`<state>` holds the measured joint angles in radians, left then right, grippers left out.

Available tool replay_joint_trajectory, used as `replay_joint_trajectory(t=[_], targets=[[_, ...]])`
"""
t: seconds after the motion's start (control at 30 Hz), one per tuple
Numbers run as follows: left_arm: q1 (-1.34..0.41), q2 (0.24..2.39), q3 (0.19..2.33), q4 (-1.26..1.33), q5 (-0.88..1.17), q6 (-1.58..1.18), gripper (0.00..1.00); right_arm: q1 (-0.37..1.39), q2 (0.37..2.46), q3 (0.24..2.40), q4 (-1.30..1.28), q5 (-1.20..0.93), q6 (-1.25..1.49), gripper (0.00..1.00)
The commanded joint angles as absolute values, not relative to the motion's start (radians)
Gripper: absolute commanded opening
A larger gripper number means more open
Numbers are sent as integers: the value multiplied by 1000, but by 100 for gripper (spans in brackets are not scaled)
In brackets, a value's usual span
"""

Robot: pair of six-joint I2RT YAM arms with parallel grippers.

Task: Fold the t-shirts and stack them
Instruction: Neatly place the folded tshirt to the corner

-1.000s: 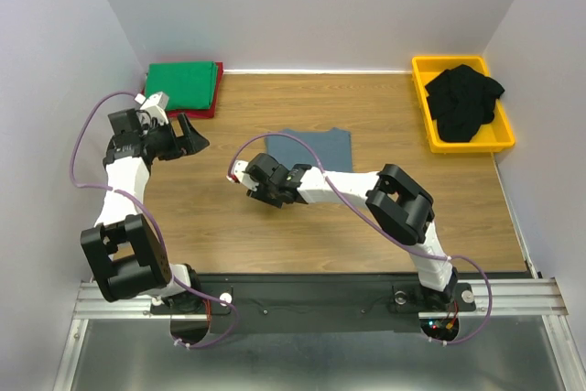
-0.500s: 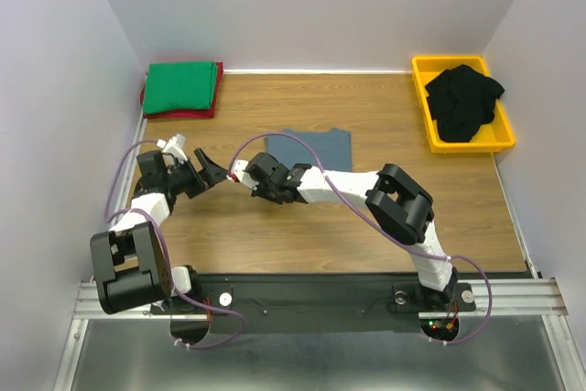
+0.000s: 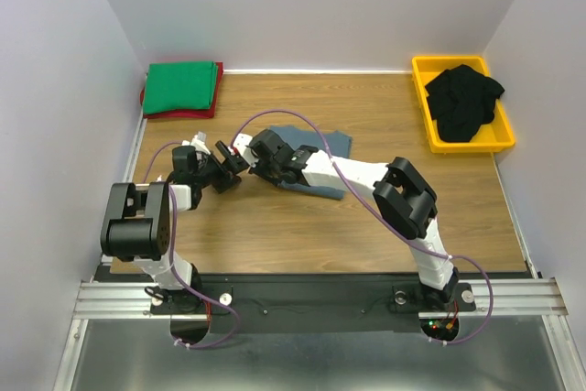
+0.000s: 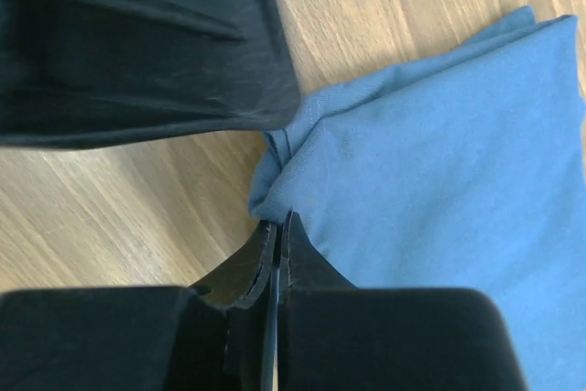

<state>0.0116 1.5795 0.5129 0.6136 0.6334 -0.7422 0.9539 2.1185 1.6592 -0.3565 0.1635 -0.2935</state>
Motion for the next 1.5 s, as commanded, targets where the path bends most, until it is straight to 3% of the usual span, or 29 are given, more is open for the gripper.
replay_joint_trajectory(t=[0.0,0.4,0.9,1.0,1.1,1.13,1.2,1.23,1.27,1.33,1.47], targets=[[-52,1624,575,768,594,-857,96,956,2071,1709,-316,146,-267,1],[-172,1764,652,847,520,-983,93,948,2092,1764,-316,123,-230,1],[-248,1905,798,882,439,-1014,67,946,2085,1744,-316,97,-195,0],[-255,1922,811,899,431,-1014,66,948,2079,1735,-316,92,-193,1],[-259,1931,821,916,437,-1006,55,946,2079,1732,-316,95,-193,1],[-259,1931,824,920,437,-1000,45,948,2082,1733,-316,97,-193,1],[-259,1924,831,922,434,-974,34,946,2080,1733,-318,106,-190,1],[-259,1918,842,892,430,-950,24,946,2077,1729,-318,115,-187,6],[-261,1904,891,834,398,-857,9,945,2060,1723,-318,130,-189,26],[-258,1898,936,701,342,-763,5,930,2034,1691,-318,137,-181,49],[-259,1897,1089,496,253,-502,4,862,1947,1608,-319,138,-163,69]])
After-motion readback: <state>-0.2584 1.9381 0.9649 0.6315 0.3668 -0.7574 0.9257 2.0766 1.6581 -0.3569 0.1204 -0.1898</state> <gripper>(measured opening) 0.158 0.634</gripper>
